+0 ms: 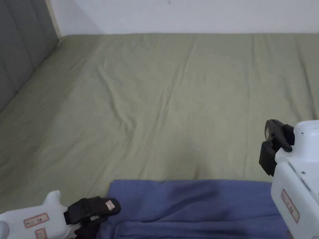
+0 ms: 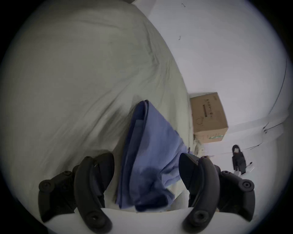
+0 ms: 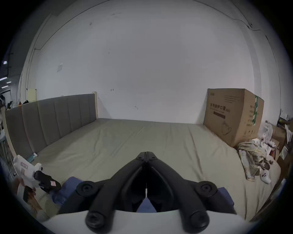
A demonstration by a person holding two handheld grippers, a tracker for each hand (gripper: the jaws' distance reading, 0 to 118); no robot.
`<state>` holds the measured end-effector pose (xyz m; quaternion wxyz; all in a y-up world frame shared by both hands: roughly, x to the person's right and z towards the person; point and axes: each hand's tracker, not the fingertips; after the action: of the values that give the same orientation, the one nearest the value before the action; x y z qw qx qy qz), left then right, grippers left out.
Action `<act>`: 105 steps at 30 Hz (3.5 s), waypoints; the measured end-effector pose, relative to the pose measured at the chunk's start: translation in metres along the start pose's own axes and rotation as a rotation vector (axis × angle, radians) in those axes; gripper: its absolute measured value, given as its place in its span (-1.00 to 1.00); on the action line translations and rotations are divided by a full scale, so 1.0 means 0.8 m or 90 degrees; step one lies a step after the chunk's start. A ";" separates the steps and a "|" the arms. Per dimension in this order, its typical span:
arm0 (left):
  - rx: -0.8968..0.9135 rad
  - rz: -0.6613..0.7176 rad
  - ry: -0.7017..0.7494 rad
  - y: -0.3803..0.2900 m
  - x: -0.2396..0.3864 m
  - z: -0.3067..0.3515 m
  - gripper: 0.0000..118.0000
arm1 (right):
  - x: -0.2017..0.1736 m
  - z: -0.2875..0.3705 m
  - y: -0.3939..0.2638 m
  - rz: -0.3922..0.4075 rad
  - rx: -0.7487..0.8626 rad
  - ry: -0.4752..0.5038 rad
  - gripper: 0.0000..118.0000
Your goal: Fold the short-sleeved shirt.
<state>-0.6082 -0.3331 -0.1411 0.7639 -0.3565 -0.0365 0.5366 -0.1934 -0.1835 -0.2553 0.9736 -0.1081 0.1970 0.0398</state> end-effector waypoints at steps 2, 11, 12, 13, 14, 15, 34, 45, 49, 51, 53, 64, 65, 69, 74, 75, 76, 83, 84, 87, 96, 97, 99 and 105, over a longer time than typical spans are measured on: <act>-0.006 0.023 -0.022 0.008 -0.010 -0.008 0.43 | -0.003 -0.006 0.000 0.010 -0.001 -0.005 -0.99; -0.032 0.047 0.012 0.014 -0.017 -0.029 -0.91 | -0.007 -0.018 -0.016 0.004 -0.052 0.008 -0.99; -0.031 0.020 0.019 0.015 -0.013 -0.025 -0.91 | -0.007 -0.018 -0.018 0.003 -0.054 0.007 -0.99; -0.031 0.014 0.025 0.015 -0.010 -0.022 -0.91 | -0.006 -0.019 -0.020 0.005 -0.057 0.005 -0.99; -0.030 0.016 0.028 0.016 -0.009 -0.018 -0.91 | -0.004 -0.020 -0.020 0.005 -0.062 0.003 -0.99; -0.031 0.015 0.029 0.018 -0.007 -0.014 -0.91 | -0.002 -0.019 -0.021 -0.001 -0.066 0.002 -0.99; 0.025 -0.154 0.204 0.009 0.141 0.028 -0.91 | 0.056 0.007 -0.042 -0.040 -0.088 -0.022 -0.99; -0.068 -0.289 0.180 -0.092 0.327 -0.124 -0.91 | 0.135 0.027 -0.054 -0.105 -0.103 -0.055 -0.99; -0.126 -0.351 0.174 -0.131 0.346 -0.203 -0.91 | 0.164 0.033 -0.060 -0.131 -0.106 -0.075 -0.99; -0.153 -0.375 0.169 -0.144 0.346 -0.235 -0.88 | 0.172 0.035 -0.064 -0.116 -0.107 -0.094 -0.99; -0.193 -0.368 0.151 -0.150 0.339 -0.262 -0.34 | 0.176 0.038 -0.069 -0.091 -0.110 -0.109 -0.99; -0.138 -0.295 0.165 -0.132 0.305 -0.227 -0.73 | 0.186 0.035 -0.087 -0.103 -0.141 -0.099 -0.99; -0.122 -0.296 0.176 -0.128 0.300 -0.221 -1.00 | 0.186 0.034 -0.088 -0.106 -0.142 -0.098 -0.99; -0.140 -0.293 0.247 -0.128 0.277 -0.231 -1.00 | 0.183 0.035 -0.089 -0.103 -0.143 -0.086 -0.99; -0.173 -0.278 0.208 -0.151 0.264 -0.260 -1.00 | 0.182 0.036 -0.089 -0.102 -0.144 -0.083 -0.99; -0.186 -0.285 0.210 -0.160 0.266 -0.271 -1.00 | 0.182 0.036 -0.089 -0.104 -0.145 -0.083 -0.99; -0.199 -0.291 0.210 -0.168 0.268 -0.282 -1.00 | 0.183 0.037 -0.089 -0.106 -0.146 -0.083 -0.99; -0.258 -0.297 0.194 -0.221 0.286 -0.330 -1.00 | 0.194 0.044 -0.096 -0.114 -0.156 -0.100 -0.99; -0.251 -0.297 0.193 -0.223 0.290 -0.328 -1.00 | 0.197 0.045 -0.096 -0.117 -0.156 -0.103 -0.99; -0.281 -0.304 0.150 -0.227 0.298 -0.324 -1.00 | 0.206 0.047 -0.097 -0.129 -0.158 -0.111 -0.99; -0.305 -0.315 0.101 -0.248 0.300 -0.307 -1.00 | 0.211 0.061 -0.088 -0.127 -0.141 -0.123 -0.99; -0.290 -0.308 0.083 -0.239 0.302 -0.295 -1.00 | 0.211 0.061 -0.086 -0.127 -0.139 -0.122 -0.99; -0.258 -0.317 0.061 -0.221 0.308 -0.267 -1.00 | 0.208 0.060 -0.082 -0.126 -0.135 -0.119 -0.99; -0.156 -0.317 0.023 -0.162 0.287 -0.165 -1.00 | 0.188 0.059 -0.070 -0.102 -0.123 -0.100 -0.99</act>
<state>-0.3505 -0.2276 -0.2390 0.8242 -0.4354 -0.1741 0.3176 -0.0305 -0.2223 -0.2607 0.9712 -0.2133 0.1059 -0.0109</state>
